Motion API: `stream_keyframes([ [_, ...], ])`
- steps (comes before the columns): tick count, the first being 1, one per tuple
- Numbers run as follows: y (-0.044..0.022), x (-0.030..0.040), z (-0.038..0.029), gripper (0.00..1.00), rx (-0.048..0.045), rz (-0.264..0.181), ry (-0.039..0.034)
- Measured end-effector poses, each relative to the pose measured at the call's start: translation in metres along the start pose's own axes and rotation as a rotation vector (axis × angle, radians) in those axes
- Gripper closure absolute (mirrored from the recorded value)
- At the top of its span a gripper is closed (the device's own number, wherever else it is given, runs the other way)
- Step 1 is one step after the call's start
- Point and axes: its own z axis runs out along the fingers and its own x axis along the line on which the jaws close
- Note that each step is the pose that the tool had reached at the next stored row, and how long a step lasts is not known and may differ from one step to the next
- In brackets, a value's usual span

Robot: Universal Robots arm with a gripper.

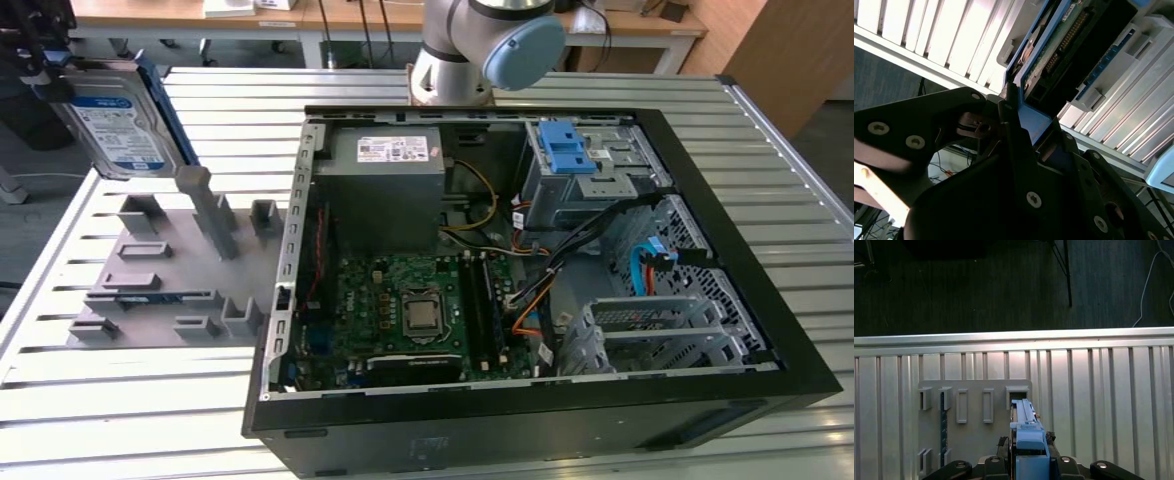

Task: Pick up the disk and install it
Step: 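Pick up the disk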

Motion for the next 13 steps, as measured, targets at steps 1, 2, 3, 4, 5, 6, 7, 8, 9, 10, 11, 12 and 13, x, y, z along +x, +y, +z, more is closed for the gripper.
stream_keyframes([
  [1, 0.0, 0.0, -0.0004, 0.63, 0.0, 0.0, 0.0],
  [2, 0.0, 0.0, -0.0007, 0.63, 0.0, 0.0, 0.0],
  [3, 0.0, 0.0, -0.0011, 0.63, 0.0, 0.0, 0.0],
  [4, 0.0001, 0.0, -0.0014, 0.63, 0.0, 0.0, 0.0],
  [5, 0.0001, -0.0001, -0.0019, 0.63, -0.0001, 0.0, 0.0],
  [6, 0.0, -0.0001, -0.0023, 0.63, 0.0, 0.0, 0.0],
  [7, 0.0001, -0.0001, -0.0027, 0.63, -0.0001, 0.0, 0.0],
  [8, 0.0001, -0.0001, -0.003, 0.63, 0.0, 0.0, 0.0],
  [9, 0.0001, -0.0001, -0.0035, 0.63, -0.0001, 0.0, 0.0],
  [10, 0.0001, -0.0001, -0.004, 0.63, -0.0001, 0.0, 0.0001],
  [11, 0.0001, -0.0001, -0.0043, 0.63, 0.0, 0.0, 0.0],
  [12, 0.0001, -0.0001, -0.0047, 0.63, 0.0, 0.0, 0.0],
  [13, 0.0001, -0.0002, -0.0052, 0.63, 0.0, 0.0, 0.0],
])
